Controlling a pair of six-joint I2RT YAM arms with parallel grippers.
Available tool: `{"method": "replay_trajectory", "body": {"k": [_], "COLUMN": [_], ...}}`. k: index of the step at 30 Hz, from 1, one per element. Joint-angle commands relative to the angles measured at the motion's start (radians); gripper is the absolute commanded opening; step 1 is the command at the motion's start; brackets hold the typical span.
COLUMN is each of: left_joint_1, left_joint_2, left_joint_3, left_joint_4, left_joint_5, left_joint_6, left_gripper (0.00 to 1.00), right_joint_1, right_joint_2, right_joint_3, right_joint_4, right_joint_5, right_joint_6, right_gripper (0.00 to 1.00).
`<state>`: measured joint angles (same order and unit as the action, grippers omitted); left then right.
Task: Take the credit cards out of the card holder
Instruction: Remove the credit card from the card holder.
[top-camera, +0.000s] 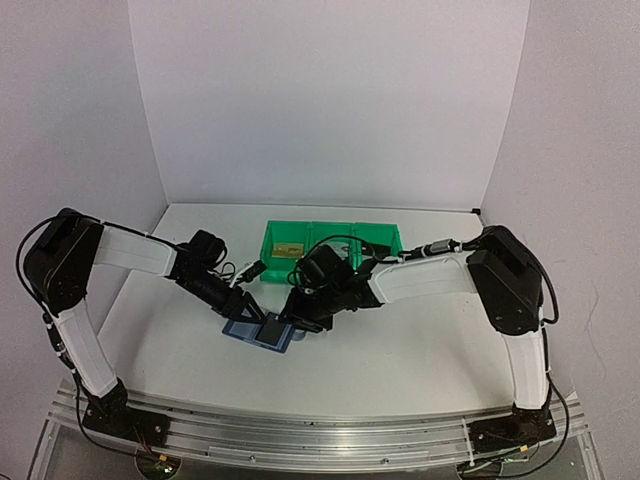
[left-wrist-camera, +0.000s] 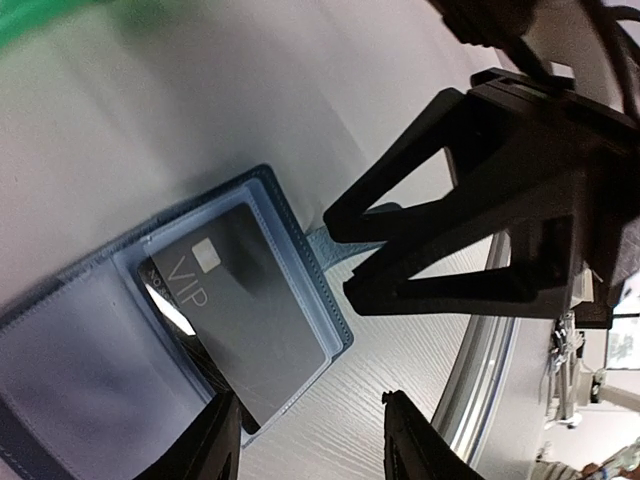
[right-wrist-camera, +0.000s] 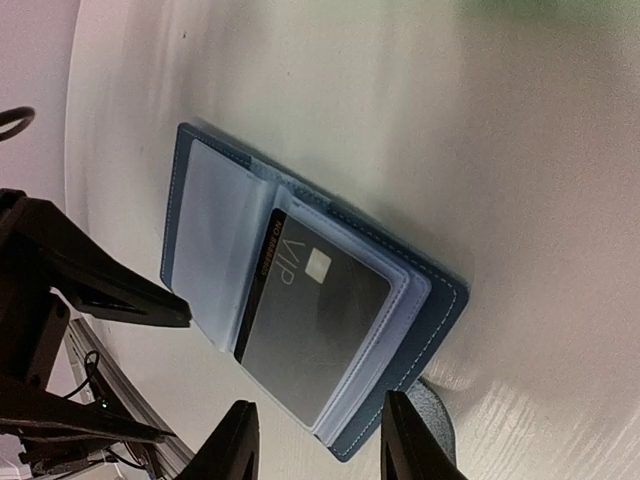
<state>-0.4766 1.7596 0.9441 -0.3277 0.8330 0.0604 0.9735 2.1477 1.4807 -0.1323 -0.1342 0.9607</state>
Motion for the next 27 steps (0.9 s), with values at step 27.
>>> {"method": "replay_trajectory", "body": {"k": [27], "left_joint_1": [0.029], "left_joint_2": [0.116], "left_joint_3": [0.065], "left_joint_4": [-0.032], "left_joint_5": [-0.129], "left_joint_6": [-0.168], "left_gripper": [0.51], "right_joint_1": [-0.067], "right_joint_2": [0.129], "right_joint_3": [-0.034], "right_joint_4": [0.007], "right_joint_5": [-0.036], "right_joint_6": [-0.010], "right_gripper": [0.27]}}
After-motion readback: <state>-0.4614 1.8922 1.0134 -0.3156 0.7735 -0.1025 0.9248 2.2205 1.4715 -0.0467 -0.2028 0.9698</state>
